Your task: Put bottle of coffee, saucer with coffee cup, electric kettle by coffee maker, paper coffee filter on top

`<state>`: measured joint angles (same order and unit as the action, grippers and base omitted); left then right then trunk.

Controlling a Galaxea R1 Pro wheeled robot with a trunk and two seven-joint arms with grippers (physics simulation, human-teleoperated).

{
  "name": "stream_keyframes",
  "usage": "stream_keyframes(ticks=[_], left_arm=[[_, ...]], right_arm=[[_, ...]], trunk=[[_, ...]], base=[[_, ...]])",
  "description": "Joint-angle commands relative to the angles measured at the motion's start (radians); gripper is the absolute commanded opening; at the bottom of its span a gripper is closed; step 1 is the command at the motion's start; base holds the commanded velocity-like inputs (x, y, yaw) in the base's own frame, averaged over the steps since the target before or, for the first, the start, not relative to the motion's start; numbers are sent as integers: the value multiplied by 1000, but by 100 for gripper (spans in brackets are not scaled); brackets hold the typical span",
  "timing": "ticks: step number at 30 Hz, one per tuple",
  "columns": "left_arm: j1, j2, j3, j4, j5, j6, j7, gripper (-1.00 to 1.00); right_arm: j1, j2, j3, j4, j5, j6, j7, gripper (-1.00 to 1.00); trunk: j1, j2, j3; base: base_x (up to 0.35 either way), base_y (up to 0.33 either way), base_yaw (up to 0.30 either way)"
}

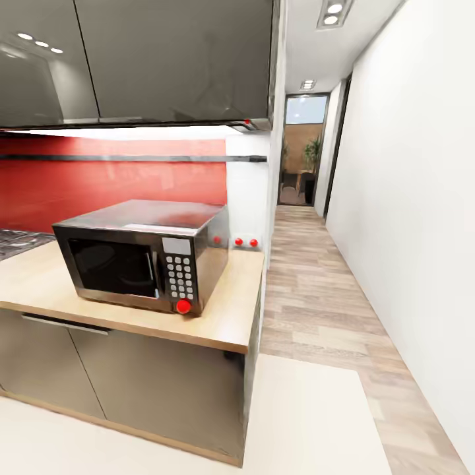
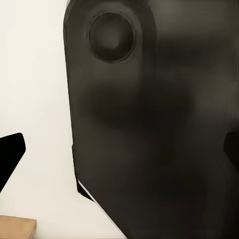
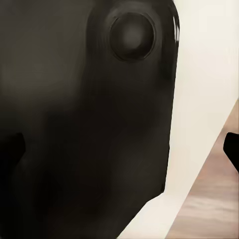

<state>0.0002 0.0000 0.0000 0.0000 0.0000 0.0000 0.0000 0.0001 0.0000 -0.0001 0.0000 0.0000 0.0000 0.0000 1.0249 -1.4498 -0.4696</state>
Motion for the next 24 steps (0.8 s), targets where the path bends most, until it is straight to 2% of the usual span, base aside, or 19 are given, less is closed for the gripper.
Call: stream_keyframes(ticks=[1,9,18,24], left_arm=[[0,0,0,0,0,0,0,100],[-2,-2,-3,-11,0,-27,2,100],[0,-1,-2,-11,1,-70,2,100],[0,-2,-1,-10,4,-71,2,100]], right_arm=[[0,0,0,0,0,0,0,100],[-17,43,1,-45,2,-25,-3,100],[-17,48,-3,-65,0,-75,-3,100],[-17,46,-3,-94,1,-109,-3,100]], trunk=[[0,0,0],[0,0,0],[0,0,0],[0,0,-1]], base=[[0,0,0],[0,0,0],[0,0,7],[0,0,216]])
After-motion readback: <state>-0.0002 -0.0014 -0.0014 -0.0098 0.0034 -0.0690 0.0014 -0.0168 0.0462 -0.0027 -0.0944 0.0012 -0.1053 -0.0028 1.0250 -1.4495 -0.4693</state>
